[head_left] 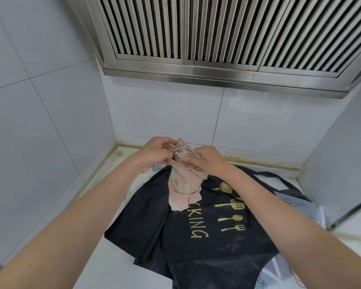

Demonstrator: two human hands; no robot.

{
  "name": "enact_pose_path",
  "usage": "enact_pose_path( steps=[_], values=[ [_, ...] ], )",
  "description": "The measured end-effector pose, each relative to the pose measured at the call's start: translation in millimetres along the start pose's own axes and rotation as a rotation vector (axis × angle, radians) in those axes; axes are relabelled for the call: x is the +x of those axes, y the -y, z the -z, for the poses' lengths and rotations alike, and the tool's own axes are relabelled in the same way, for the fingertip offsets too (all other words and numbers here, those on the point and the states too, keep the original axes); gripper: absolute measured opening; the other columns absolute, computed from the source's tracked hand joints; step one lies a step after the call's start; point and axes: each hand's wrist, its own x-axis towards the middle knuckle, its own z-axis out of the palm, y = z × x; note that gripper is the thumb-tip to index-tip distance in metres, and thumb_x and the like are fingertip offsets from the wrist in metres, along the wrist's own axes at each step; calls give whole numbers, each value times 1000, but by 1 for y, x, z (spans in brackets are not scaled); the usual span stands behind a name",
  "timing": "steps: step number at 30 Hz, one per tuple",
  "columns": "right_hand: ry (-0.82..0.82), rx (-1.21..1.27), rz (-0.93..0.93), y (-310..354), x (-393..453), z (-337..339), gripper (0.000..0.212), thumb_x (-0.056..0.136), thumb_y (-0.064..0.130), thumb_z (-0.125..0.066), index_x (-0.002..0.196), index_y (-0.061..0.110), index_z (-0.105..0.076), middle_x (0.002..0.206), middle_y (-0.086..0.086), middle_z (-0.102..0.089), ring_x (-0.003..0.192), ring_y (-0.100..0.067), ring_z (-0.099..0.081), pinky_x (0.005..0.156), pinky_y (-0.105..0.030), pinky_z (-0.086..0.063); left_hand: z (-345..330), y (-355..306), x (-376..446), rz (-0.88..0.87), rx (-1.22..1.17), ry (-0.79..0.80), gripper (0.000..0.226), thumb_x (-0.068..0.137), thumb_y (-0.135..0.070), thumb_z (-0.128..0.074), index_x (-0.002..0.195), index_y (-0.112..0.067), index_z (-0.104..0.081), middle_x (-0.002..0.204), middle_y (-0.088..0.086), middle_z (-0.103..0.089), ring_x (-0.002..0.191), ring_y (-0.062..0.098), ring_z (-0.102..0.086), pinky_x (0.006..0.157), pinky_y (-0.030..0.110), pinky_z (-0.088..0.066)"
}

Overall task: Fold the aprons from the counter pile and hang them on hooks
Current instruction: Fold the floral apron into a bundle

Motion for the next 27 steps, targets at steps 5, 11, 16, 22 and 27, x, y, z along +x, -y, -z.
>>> enact_pose_path(
  steps=[5,11,16,22,27],
  values=[
    [159,-304,131,10,5,2,42,91,39,-58,59,13,-49,54,3,-42,52,-12,-41,50,-23,-30,6,-5,11,-359,743,-46,42,76,8,-56,111,-15,-56,104,4,-56,86,19,-54,78,33,-45],
    [294,-450,125,12,-4,2,38,89,18,-55,57,17,-35,61,2,-38,63,-16,-42,45,-22,-23,-9,3,8,-431,741,-121,30,85,2,-45,98,-7,-70,76,-4,-62,73,14,-53,59,17,-33],
    [164,-284,95,9,-4,8,42,90,25,-58,56,17,-35,58,3,-39,52,-8,-34,47,-22,-23,-1,10,13,100,-116,-92,24,90,5,-42,81,-2,-64,74,4,-58,65,9,-53,53,10,-51],
    [-32,-9,-81,-6,-2,20,48,92,28,-60,50,16,-38,50,2,-38,47,-8,-36,43,-15,-31,2,18,4,372,-277,91,14,92,2,-49,85,-8,-55,88,5,-58,76,13,-60,63,23,-58],
    [-105,303,-251,-18,-4,17,42,90,32,-61,57,12,-45,56,-2,-41,53,-14,-40,49,-22,-29,-7,8,3,375,-652,82,18,90,13,-42,97,4,-57,88,11,-58,76,14,-58,57,21,-57]
  ],
)
